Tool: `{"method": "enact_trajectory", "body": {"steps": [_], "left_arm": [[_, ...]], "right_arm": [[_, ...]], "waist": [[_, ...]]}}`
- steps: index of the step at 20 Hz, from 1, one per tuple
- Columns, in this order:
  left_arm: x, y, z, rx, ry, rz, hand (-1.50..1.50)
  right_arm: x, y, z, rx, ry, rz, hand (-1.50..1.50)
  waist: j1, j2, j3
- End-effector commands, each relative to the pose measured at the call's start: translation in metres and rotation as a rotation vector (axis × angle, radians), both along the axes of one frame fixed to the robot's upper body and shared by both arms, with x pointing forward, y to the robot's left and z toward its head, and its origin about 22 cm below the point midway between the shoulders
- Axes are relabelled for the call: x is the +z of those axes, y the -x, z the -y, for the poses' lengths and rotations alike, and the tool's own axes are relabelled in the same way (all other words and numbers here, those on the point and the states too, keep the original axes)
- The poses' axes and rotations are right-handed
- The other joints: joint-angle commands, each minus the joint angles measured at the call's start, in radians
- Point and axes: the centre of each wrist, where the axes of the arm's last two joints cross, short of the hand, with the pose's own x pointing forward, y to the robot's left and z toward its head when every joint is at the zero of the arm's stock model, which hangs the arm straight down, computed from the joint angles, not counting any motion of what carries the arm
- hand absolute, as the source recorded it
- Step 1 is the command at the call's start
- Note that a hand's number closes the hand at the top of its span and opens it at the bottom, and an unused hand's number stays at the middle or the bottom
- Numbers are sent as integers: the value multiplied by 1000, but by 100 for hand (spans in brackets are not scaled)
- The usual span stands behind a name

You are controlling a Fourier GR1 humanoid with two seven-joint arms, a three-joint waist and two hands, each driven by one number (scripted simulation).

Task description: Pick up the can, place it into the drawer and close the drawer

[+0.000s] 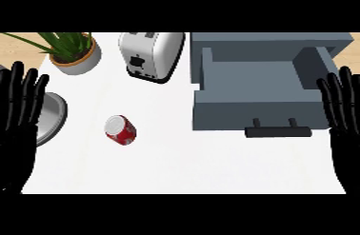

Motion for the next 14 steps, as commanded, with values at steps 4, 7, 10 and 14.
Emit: {"method": "enact_trajectory", "body": {"steps": [4,7,10,14], "left_arm": [[-16,11,34,307,33,1,-150],[-43,21,1,596,194,-282,-150],[-42,27,21,676,258,-325,-150],[-32,38,59,723,300,-311,-150]], "right_arm": [[0,-8,-5,-7,-44,9,-150],[-22,4,17,-161,-90,-211,-150],[-23,1,10,-143,-122,-269,-150],[-30,9,24,-174,-101,-289,-150]], "waist": [[11,9,0],[20,21,-2],[15,10,1],[4,8,2]]}}
